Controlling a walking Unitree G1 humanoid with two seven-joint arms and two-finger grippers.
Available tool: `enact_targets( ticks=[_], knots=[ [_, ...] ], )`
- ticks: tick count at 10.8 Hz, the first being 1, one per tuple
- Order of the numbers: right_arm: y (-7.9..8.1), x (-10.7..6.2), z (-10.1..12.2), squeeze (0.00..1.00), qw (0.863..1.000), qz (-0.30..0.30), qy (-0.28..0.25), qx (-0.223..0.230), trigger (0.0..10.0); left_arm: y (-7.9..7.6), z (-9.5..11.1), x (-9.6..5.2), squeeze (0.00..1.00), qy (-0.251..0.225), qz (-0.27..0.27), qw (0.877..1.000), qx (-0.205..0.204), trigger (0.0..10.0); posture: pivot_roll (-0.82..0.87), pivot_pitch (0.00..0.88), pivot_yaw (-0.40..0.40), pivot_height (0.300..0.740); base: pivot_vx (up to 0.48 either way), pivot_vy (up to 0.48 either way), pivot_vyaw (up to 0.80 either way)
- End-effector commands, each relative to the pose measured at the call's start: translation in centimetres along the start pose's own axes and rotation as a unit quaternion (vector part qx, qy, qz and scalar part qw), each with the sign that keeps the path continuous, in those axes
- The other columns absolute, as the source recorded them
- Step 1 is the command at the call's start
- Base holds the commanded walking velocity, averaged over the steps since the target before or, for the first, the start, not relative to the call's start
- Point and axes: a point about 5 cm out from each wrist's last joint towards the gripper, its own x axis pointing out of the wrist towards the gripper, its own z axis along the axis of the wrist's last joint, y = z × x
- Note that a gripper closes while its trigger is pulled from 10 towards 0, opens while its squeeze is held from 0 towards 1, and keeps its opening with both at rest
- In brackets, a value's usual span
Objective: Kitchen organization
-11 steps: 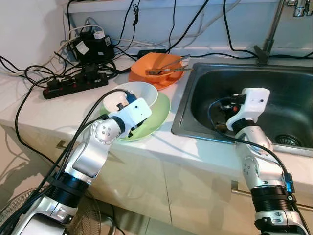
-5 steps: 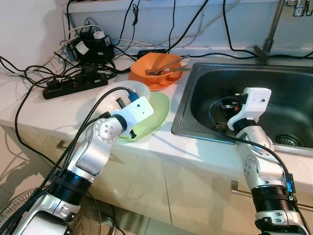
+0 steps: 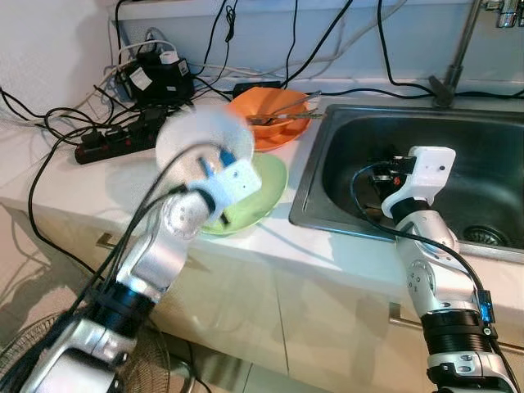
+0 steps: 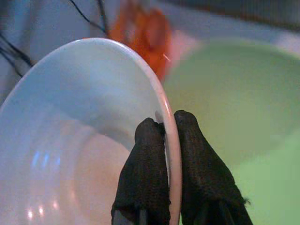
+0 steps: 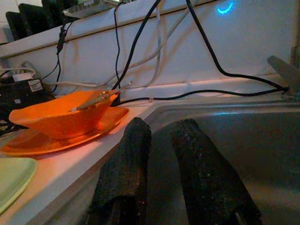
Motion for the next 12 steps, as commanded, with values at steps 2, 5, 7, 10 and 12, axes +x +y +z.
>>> enact_targets(
  ticks=[2, 5, 7, 10, 12],
  knots=[
    [0.2, 0.6, 0.7, 0.00, 1.000, -0.003, -0.010, -0.003, 10.0, 1.8, 2.4, 0.1, 0.00, -0.071, 0.061, 0.995, 0.043, 0.0, 0.07, 0.000, 0.135, 0.740, 0.000, 0.000, 0.00],
    [0.0, 1.3, 2.2, 1.00, 0.999, -0.008, -0.035, 0.008, 10.0, -0.3, 5.2, 1.2, 0.00, -0.139, 0.044, 0.987, 0.061, 10.0, 0.05, 0.000, 0.137, 0.740, 0.000, 0.000, 0.00],
    [-0.3, 1.7, 4.0, 1.00, 0.997, -0.006, -0.061, 0.035, 10.0, -1.5, 5.8, 1.9, 0.00, -0.156, 0.029, 0.985, 0.062, 10.0, 0.04, 0.000, 0.142, 0.740, 0.000, 0.000, 0.00],
    [0.3, 1.7, 5.9, 1.00, 0.989, 0.034, -0.083, 0.122, 10.0, -2.5, 6.3, 2.3, 0.00, -0.171, 0.011, 0.982, 0.073, 10.0, 0.03, 0.000, 0.148, 0.740, 0.000, 0.000, 0.00],
    [1.4, 1.6, 6.2, 0.00, 0.987, 0.086, -0.068, 0.122, 10.0, -3.3, 6.7, 2.5, 0.00, -0.189, -0.011, 0.977, 0.097, 10.0, 0.04, 0.000, 0.146, 0.740, 0.000, 0.000, 0.00]
  ],
)
